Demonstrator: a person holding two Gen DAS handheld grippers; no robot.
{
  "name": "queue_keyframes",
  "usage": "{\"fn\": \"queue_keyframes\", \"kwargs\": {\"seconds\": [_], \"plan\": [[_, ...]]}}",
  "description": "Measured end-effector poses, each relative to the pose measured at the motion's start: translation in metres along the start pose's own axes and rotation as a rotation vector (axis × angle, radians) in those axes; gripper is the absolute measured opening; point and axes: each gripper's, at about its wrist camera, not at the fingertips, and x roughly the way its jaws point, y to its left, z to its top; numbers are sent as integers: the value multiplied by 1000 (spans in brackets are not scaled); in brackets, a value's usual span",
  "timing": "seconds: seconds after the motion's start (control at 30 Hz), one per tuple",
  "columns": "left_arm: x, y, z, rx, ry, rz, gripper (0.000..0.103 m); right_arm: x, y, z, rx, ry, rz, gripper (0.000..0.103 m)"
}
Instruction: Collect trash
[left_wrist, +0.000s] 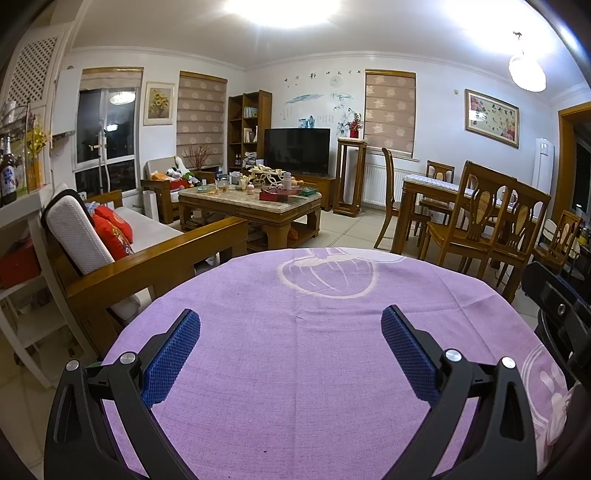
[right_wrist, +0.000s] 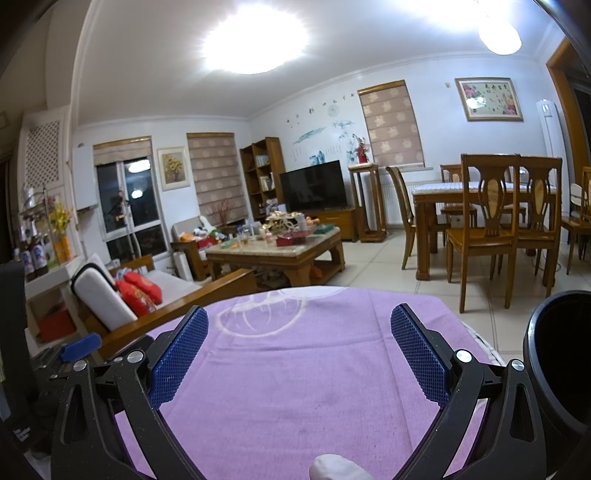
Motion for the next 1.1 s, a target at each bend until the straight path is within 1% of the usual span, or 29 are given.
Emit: {"fn": "queue_keyframes", "kwargs": {"seconds": [1.1], "plan": [[1, 0, 1, 12, -3, 1, 98, 0, 1, -1, 4, -4, -1, 98]]}}
